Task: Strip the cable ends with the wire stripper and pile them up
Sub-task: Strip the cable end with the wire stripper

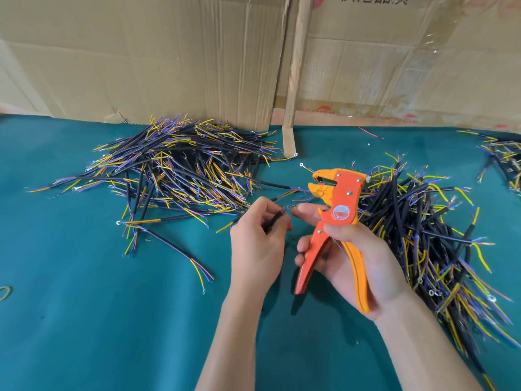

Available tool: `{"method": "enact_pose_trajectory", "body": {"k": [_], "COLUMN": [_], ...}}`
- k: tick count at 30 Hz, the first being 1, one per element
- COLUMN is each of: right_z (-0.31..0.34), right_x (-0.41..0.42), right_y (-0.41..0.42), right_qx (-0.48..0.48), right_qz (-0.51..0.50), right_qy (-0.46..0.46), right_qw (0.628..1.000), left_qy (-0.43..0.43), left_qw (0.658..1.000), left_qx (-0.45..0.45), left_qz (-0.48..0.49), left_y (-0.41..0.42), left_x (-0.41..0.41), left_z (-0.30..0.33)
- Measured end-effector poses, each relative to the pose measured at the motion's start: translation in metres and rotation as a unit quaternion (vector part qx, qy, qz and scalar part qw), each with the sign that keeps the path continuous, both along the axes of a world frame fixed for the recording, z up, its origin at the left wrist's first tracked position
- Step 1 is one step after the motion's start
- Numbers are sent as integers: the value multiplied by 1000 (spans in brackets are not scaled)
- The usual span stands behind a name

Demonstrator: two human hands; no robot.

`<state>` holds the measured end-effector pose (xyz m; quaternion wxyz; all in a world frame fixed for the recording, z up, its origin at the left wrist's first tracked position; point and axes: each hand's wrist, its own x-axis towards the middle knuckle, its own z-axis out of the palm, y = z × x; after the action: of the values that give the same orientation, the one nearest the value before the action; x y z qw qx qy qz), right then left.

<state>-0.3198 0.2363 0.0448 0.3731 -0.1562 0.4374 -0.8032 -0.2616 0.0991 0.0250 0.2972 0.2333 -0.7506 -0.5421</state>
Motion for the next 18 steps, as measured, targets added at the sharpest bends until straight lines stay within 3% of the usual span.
{"method": "enact_pose_trajectory", "body": {"k": [8,18], "right_z": [2,7], "right_x": [3,2], "right_y": [-3,0], "right_qx": [33,14], "right_qz": [16,5], "right_qy": [12,14], "right_qw": [999,1000], "left_qy": [-15,4], "left_qw": [999,989], "left_qx": [-44,114], "left_qz": [12,-91], "left_y": [1,-9], "left_x": [2,5], "left_z": [1,3]}}
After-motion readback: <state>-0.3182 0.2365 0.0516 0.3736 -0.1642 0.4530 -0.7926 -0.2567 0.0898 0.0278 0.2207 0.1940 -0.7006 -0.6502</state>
